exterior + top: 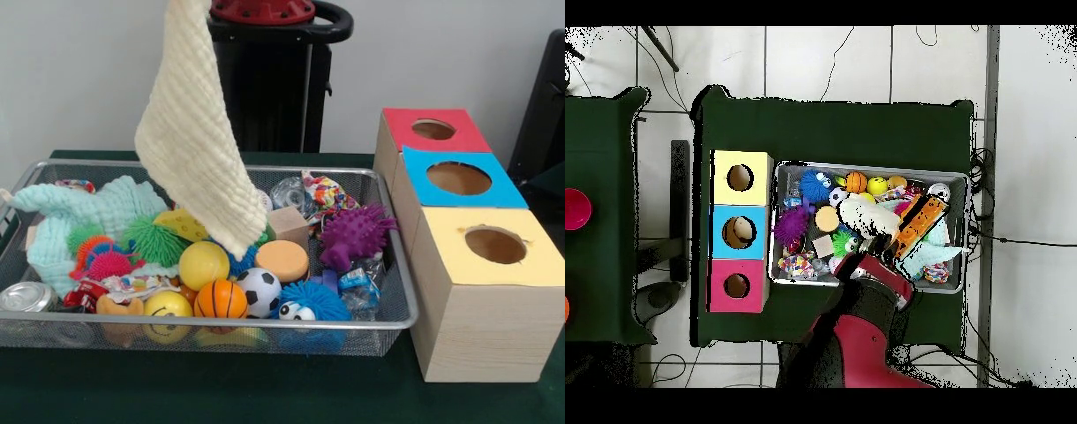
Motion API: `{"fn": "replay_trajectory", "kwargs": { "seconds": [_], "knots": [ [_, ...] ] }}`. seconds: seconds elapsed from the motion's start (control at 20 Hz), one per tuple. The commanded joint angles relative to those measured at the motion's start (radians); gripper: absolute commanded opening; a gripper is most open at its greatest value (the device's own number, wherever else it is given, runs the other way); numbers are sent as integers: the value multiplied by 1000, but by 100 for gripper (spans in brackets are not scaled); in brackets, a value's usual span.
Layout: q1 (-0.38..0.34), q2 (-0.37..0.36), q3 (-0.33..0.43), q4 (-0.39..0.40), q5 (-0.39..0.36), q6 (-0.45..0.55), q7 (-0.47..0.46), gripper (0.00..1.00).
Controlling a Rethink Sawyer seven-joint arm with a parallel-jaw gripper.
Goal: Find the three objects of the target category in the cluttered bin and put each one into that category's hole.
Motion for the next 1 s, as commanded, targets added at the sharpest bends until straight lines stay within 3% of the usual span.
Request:
{"fn": "replay_trajectory", "kwargs": {
  "seconds": [0.05,1.0],
  "knots": [
    [-31,23,112,-28,-54,70,25,0],
    [-34,72,125,-25,-54,27,59,0]
  ]
}}
